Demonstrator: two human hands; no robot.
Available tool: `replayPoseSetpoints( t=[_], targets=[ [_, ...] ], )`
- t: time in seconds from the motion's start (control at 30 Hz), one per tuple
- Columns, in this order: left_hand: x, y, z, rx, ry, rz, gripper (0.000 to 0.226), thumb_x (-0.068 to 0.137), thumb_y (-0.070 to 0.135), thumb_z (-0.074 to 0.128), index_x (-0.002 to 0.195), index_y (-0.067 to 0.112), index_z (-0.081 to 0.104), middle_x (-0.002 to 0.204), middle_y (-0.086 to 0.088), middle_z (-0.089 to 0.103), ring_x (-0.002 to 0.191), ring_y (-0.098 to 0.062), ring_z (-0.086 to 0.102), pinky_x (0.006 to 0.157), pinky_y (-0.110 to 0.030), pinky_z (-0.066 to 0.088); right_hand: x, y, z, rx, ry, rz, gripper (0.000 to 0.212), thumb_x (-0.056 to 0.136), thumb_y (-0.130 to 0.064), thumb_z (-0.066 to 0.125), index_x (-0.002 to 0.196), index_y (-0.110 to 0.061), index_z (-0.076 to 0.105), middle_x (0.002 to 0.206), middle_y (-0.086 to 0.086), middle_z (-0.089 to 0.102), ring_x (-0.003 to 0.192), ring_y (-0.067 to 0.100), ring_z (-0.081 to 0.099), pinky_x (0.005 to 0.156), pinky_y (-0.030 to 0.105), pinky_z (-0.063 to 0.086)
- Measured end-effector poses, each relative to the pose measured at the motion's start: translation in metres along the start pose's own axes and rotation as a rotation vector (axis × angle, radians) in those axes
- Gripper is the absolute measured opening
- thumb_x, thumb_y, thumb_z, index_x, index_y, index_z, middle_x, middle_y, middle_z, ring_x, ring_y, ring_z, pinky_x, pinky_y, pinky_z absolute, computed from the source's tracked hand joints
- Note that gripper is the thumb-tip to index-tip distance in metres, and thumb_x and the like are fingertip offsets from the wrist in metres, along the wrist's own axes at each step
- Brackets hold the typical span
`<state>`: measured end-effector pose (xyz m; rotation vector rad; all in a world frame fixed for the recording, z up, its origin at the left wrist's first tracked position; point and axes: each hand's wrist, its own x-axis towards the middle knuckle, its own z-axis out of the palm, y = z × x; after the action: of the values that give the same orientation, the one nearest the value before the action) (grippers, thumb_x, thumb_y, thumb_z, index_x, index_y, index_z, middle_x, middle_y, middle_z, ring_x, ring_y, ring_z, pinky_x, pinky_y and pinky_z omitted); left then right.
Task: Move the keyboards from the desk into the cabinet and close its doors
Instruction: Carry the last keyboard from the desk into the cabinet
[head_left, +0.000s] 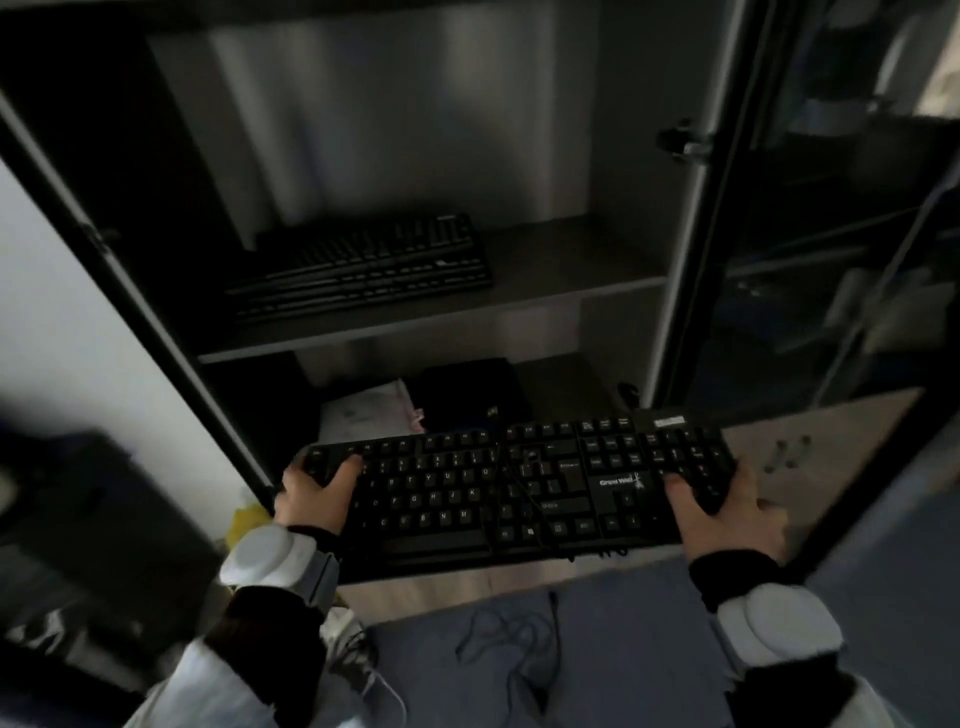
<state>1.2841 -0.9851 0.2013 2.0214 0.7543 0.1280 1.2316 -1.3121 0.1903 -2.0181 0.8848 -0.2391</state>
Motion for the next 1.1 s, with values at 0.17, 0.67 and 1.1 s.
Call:
replayPoseSetpoints(
  t=[0.17,0.67,1.1],
  targets=[
    [0.085,0.023,-0.032,-0.081,0.095,0.041,0.060,0.084,0.044,0.058,0.128,0.004,0.053,0.124,-0.023,0.063,0.115,-0.039,0.059,0.103,-0.048,0.044,0.043,-0.078,0.067,0.069,-0.133,-0.173,0.084,0.083,-0.042,0.059,0.151,-0.024,0.013,0.137,0.028,0.034,0.125,0.042,0.039,0.106,0.041,0.033],
    [0.343,0.178,-0.092,-0.129,0.268,0.204,0.067,0.084,0.047,0.055,0.138,0.009,0.045,0.135,-0.022,0.055,0.123,-0.041,0.052,0.106,-0.045,0.041,0.141,-0.342,0.235,0.206,-0.021,-0.394,0.083,0.081,-0.048,0.056,0.149,-0.024,0.016,0.142,0.023,0.032,0.127,0.042,0.041,0.108,0.038,0.032],
    [0.413,0.193,-0.070,-0.002,0.307,0.219,0.059,0.093,0.030,0.053,0.143,0.000,0.040,0.143,-0.029,0.045,0.131,-0.047,0.042,0.105,-0.046,0.034,0.171,-0.376,0.295,0.131,-0.069,-0.440,0.083,0.081,-0.045,0.056,0.150,-0.020,0.016,0.145,0.021,0.028,0.130,0.039,0.038,0.108,0.036,0.032]
  ],
)
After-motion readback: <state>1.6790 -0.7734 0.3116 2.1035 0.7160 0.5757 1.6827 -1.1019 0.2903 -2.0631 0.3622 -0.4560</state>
